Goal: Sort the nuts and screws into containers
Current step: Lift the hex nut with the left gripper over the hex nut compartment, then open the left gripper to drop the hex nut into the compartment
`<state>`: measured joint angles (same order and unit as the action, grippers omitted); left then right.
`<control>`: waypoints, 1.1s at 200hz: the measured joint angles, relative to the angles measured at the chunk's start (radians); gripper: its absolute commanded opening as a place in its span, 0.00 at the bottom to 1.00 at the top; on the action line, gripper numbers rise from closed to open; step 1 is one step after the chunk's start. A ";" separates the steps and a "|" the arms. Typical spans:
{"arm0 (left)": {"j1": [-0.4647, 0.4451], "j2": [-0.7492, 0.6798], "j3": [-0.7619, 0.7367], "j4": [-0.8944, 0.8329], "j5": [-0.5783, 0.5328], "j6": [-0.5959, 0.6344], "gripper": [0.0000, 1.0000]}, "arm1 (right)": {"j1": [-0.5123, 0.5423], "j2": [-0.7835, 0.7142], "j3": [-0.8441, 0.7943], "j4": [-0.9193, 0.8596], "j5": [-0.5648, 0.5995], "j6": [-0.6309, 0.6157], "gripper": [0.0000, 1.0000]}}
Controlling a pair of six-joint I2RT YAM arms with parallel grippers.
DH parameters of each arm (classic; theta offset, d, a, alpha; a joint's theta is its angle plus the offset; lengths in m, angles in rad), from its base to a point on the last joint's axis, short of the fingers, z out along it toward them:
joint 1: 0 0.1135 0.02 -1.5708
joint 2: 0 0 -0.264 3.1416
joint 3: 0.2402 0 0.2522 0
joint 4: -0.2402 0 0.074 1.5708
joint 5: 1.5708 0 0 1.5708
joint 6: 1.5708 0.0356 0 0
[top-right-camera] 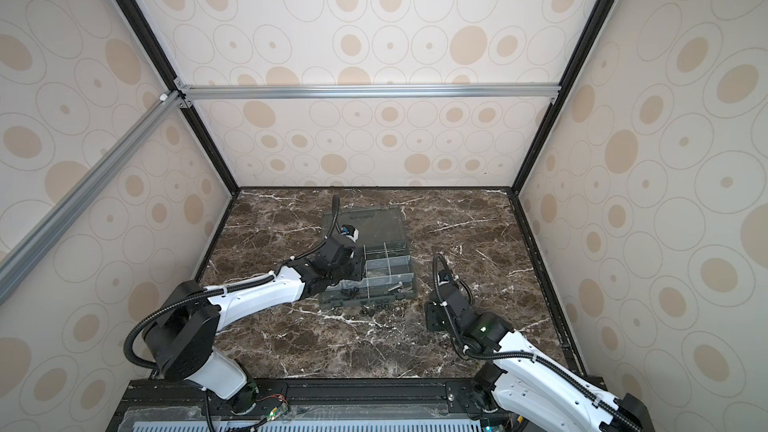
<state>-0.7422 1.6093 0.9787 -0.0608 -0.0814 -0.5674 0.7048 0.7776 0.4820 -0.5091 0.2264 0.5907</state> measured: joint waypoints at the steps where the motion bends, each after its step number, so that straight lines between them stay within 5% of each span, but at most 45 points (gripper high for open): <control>1: 0.000 0.002 0.000 0.000 0.002 0.000 0.22 | 0.000 0.000 0.000 0.000 0.000 0.000 0.48; 59: 0.013 0.026 -0.015 0.030 0.027 -0.015 0.45 | 0.000 -0.013 0.000 -0.008 0.012 0.000 0.48; 220: 0.018 -0.255 -0.285 0.135 0.040 -0.133 0.49 | 0.000 0.031 0.000 0.002 -0.013 0.000 0.49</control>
<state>-0.7242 1.3540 0.6941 0.0738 -0.0414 -0.7006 0.7048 0.8082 0.4820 -0.5072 0.2131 0.5907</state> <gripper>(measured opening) 0.488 0.485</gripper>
